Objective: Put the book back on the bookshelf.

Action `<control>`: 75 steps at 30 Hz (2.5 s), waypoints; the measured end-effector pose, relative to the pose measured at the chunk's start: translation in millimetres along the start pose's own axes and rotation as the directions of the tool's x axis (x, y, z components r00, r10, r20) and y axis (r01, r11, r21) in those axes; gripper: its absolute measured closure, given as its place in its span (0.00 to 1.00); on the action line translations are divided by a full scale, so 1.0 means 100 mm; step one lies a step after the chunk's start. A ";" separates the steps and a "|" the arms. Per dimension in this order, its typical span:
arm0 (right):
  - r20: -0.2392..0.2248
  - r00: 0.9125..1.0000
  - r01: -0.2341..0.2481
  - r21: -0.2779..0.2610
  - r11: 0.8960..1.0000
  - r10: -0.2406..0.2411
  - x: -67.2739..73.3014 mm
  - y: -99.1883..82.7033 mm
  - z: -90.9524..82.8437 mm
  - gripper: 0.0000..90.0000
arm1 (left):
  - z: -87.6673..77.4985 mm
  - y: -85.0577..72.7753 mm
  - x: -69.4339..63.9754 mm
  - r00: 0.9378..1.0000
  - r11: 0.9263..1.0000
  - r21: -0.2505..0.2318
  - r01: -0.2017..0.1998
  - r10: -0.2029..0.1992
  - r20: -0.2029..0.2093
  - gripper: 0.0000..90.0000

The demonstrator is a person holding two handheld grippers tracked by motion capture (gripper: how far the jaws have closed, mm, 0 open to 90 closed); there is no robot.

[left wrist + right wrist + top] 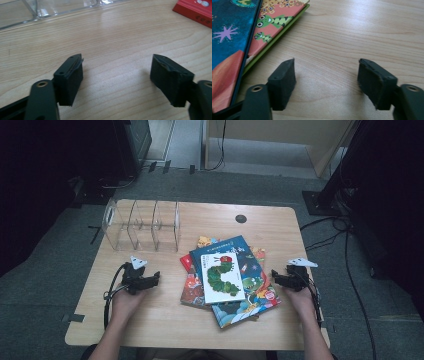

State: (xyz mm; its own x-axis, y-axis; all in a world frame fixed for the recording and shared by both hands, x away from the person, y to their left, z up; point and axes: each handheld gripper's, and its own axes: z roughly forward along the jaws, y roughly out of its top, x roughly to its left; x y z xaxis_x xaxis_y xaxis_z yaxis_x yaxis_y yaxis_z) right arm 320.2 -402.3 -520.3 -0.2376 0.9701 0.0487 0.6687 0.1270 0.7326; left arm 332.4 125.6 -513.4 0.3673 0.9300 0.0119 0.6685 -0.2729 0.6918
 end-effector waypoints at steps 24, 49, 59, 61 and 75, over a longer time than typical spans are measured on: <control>-0.133 0.991 -0.022 0.004 1.000 0.023 0.10 0.16 -0.19 0.51 | -0.14 0.10 -0.02 0.993 1.000 0.003 -0.020 0.019 0.116 0.52; -0.280 0.957 0.079 0.006 0.997 -0.074 0.54 0.21 -0.26 0.79 | -0.21 0.27 -0.38 0.963 1.000 0.019 -0.002 -0.003 0.268 0.32; -0.335 0.934 0.125 -0.014 0.992 -0.122 0.71 0.22 -0.22 0.96 | -0.22 0.31 -0.49 0.958 0.999 0.027 -0.023 0.015 0.286 0.29; -0.353 0.929 0.114 -0.011 0.993 -0.111 0.73 0.22 -0.20 0.97 | -0.22 0.31 -0.51 0.957 0.999 0.030 -0.030 0.020 0.289 0.29; -0.398 0.908 0.146 0.000 0.989 -0.134 0.90 0.22 -0.12 0.97 | -0.24 0.33 -0.59 0.944 0.999 0.024 -0.043 0.033 0.329 0.28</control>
State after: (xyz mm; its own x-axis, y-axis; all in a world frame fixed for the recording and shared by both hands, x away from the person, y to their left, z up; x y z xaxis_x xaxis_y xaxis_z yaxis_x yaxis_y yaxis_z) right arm 305.0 -314.9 -491.9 -0.5855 0.7812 0.2167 0.6268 0.2667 0.7321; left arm 317.0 67.4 -474.0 0.5815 0.7878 -0.2033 0.6673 -0.3189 0.6730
